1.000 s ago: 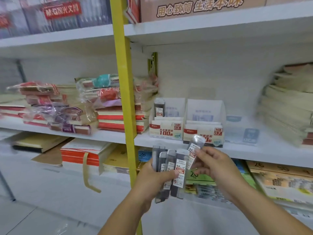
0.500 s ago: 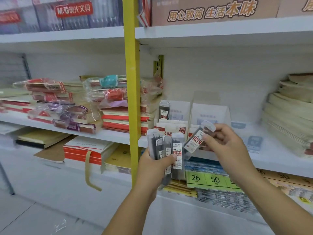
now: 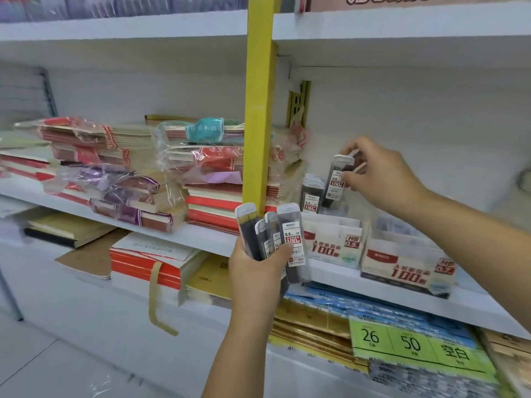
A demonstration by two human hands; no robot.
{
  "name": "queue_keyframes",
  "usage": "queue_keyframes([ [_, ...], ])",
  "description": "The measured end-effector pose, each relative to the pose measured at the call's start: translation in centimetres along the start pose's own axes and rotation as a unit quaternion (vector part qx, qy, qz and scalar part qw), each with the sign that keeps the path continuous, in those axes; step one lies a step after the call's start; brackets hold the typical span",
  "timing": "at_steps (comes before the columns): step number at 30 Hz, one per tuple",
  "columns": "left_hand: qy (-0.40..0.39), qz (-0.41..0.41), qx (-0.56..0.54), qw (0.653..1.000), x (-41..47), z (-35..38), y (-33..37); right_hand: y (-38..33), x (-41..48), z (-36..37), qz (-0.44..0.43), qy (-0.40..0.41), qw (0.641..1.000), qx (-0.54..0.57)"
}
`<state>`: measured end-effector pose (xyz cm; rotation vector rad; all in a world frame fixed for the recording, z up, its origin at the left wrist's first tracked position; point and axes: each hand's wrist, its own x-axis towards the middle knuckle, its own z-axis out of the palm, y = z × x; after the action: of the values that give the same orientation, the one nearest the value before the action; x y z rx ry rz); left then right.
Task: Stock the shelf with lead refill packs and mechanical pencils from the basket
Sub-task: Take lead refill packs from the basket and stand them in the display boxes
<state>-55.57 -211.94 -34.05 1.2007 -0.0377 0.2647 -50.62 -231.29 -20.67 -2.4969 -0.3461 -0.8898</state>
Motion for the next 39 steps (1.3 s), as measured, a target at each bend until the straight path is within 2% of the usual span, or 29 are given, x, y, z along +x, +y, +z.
queue_keyframes([
  [5,-0.01,0.001,-0.017,1.0,0.8,0.3,-0.3,1.3,1.3,1.9,-0.014,-0.034,0.996,-0.078],
  [9,-0.018,-0.01,-0.033,0.999,0.8,0.6,-0.1,1.7,1.8,2.0,-0.051,-0.046,0.976,-0.209],
  [12,-0.027,-0.025,-0.044,0.998,0.4,0.8,0.2,1.5,1.4,1.4,-0.054,-0.05,0.964,-0.255],
  [14,-0.037,-0.028,-0.058,0.997,0.2,0.8,0.4,0.7,0.4,1.0,-0.067,-0.025,0.971,-0.228],
  [16,-0.05,-0.024,-0.066,0.996,-0.1,0.8,0.6,-0.9,-1.5,0.4,-0.061,-0.034,0.991,-0.113],
  [19,-0.079,-0.001,-0.05,0.996,-0.6,1.1,0.9,-3.7,-4.3,-0.2,-0.024,-0.132,0.986,0.1],
  [21,-0.101,0.01,-0.036,0.994,-1.1,1.4,1.1,-4.4,-5.4,-0.2,-0.01,-0.172,0.972,0.158],
  [24,-0.108,0.016,-0.02,0.994,-1.7,1.7,1.3,-4.1,-5.4,-0.8,0.001,-0.146,0.976,0.164],
  [27,-0.087,0.012,-0.023,0.996,-1.7,1.5,1.4,-3.1,-4.1,-2.9,0.026,-0.008,0.981,0.193],
  [30,-0.054,0.006,-0.023,0.998,-1.3,0.9,1.4,-2.1,-2.4,-4.3,-0.024,0.095,0.985,0.14],
  [34,-0.054,0.003,-0.023,0.998,-0.8,0.6,1.1,-0.9,-0.9,-2.7,-0.02,0.065,0.997,0.044],
  [39,-0.07,0.004,-0.027,0.997,-0.3,0.6,0.5,0.5,-0.1,-0.6,0.013,0.006,1.0,0.026],
])
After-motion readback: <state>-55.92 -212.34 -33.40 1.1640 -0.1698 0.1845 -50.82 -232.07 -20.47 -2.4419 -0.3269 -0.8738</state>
